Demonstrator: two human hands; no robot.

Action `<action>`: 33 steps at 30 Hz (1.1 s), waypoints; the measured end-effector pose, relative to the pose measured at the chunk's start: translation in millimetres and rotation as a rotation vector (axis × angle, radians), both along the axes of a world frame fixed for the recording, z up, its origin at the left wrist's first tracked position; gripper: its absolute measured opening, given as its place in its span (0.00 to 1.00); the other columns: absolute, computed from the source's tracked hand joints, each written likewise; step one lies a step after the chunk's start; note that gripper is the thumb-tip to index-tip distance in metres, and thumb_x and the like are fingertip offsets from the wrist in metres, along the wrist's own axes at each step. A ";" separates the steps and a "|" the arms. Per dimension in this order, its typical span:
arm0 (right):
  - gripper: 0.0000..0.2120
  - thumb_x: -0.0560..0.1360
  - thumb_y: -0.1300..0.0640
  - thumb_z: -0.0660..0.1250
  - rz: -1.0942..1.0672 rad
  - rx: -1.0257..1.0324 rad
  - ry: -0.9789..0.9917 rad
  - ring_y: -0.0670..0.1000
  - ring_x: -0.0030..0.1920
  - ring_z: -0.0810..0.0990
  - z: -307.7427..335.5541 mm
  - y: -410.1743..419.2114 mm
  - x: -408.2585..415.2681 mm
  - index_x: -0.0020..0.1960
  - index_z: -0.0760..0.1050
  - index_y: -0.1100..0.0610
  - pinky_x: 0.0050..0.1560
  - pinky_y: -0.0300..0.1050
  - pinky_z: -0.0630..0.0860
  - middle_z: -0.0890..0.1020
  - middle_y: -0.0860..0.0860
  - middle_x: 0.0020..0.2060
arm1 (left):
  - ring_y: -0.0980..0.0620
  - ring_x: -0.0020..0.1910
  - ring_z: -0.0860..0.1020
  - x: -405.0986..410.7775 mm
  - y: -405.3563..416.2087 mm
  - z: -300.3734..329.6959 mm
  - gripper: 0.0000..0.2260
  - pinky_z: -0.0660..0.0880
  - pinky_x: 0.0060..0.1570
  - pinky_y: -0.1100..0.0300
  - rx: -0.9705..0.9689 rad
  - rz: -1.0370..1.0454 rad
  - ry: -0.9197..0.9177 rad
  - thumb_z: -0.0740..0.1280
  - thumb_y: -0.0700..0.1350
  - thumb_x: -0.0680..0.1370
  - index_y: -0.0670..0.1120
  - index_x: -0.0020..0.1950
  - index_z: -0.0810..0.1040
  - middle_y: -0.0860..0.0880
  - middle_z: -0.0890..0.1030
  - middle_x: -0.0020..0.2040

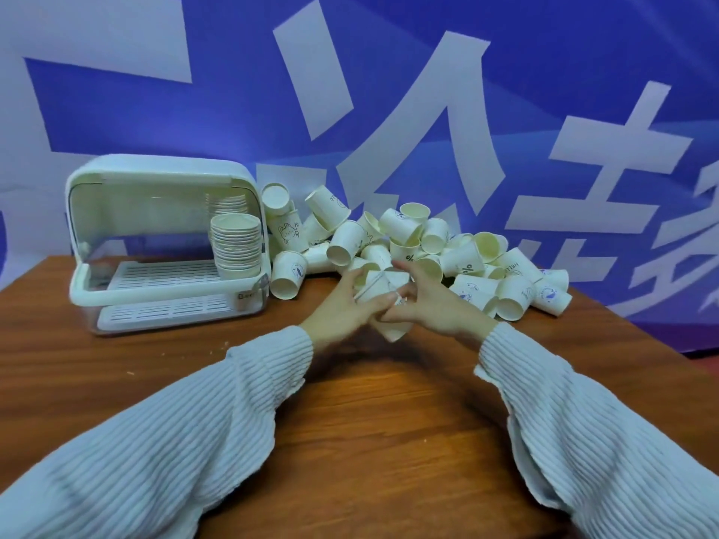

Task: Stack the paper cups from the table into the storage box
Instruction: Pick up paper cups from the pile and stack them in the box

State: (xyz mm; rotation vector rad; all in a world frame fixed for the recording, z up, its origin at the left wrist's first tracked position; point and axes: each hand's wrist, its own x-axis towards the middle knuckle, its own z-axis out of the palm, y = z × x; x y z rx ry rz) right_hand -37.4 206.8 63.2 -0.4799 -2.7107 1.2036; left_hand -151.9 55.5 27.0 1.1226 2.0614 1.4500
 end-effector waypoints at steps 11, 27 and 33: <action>0.15 0.76 0.56 0.73 -0.476 -0.094 0.150 0.54 0.54 0.78 -45.8 36.4 -45.9 0.58 0.72 0.57 0.52 0.45 0.71 0.77 0.51 0.49 | 0.54 0.58 0.79 -27.0 -39.8 5.2 0.40 0.80 0.59 0.48 0.096 0.275 -0.003 0.75 0.68 0.68 0.52 0.74 0.68 0.54 0.77 0.63; 0.07 0.78 0.59 0.70 0.007 0.045 0.838 0.41 0.50 0.83 76.9 -105.6 -132.0 0.54 0.80 0.51 0.56 0.41 0.78 0.85 0.42 0.48 | 0.54 0.64 0.71 -74.6 -155.4 73.9 0.36 0.63 0.60 0.67 0.464 0.893 0.331 0.75 0.57 0.74 0.44 0.75 0.65 0.52 0.70 0.66; 0.10 0.79 0.60 0.65 0.166 0.310 0.613 0.50 0.52 0.82 92.2 -138.7 -174.0 0.55 0.81 0.50 0.57 0.52 0.79 0.85 0.45 0.48 | 0.59 0.60 0.68 -88.1 -183.4 66.5 0.34 0.65 0.60 0.63 0.425 0.925 0.334 0.74 0.58 0.75 0.48 0.75 0.65 0.55 0.68 0.64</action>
